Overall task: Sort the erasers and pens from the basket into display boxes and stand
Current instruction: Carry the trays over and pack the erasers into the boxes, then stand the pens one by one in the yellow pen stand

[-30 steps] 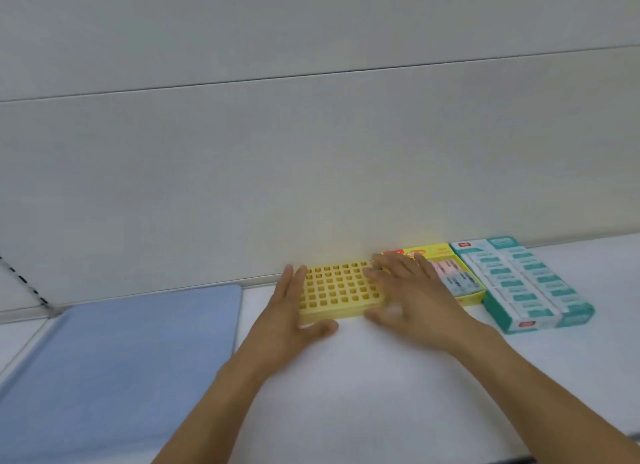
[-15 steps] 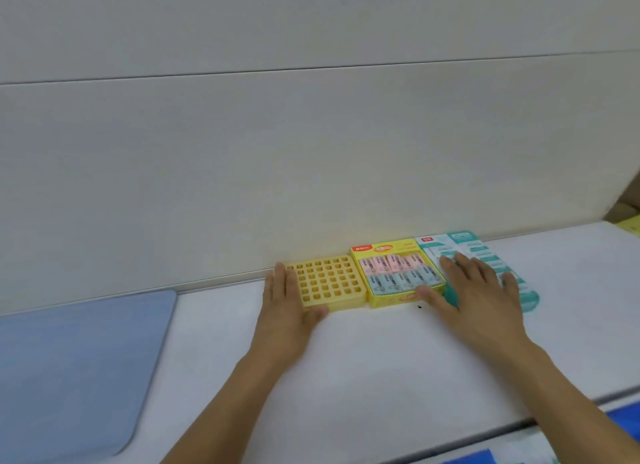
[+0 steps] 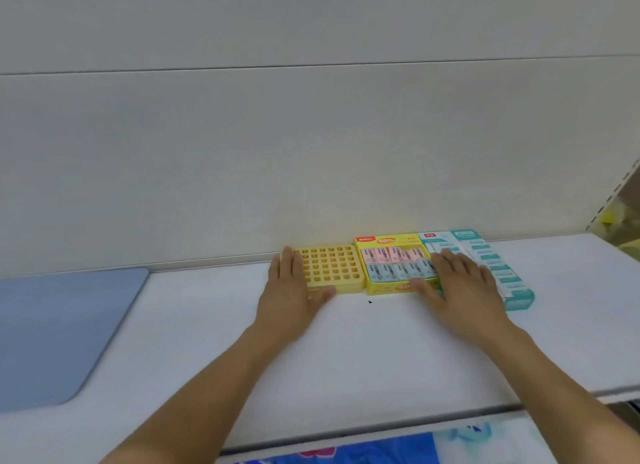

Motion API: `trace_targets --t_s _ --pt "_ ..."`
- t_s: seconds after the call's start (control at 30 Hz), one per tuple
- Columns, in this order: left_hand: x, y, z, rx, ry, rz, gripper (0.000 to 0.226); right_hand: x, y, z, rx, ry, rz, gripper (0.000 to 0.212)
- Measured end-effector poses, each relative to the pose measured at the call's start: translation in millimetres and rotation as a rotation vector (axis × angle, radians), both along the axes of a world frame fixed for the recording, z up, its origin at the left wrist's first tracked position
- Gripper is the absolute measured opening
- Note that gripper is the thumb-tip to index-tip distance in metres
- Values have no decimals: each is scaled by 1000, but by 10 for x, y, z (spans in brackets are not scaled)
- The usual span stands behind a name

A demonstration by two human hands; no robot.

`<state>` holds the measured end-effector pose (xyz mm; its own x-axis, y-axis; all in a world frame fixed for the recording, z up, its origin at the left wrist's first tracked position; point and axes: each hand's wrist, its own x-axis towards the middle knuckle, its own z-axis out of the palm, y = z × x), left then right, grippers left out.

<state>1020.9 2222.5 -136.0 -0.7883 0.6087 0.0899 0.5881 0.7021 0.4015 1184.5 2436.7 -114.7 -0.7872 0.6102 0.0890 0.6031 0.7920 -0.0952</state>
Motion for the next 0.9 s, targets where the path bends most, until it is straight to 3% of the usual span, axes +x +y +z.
trace_targets --t_s 0.2,0.3,0.53,0.6,0.9 --pt "6 -93 89 -107 26 -7 87 -43 -277 197 -54 -57 91 63" --pt "213 -303 97 -29 -28 25 80 -44 -571 209 -46 -9 184 63" --pt "909 -1216 88 267 -7 152 55 -185 -1581 37 -359 216 675 47" --pt "1039 -1547 83 312 27 219 50 -249 -1913 -1 -407 253 745 52" --pt "1396 -3427 34 531 -1 602 37 -531 -3769 -137 -618 321 1042 32"
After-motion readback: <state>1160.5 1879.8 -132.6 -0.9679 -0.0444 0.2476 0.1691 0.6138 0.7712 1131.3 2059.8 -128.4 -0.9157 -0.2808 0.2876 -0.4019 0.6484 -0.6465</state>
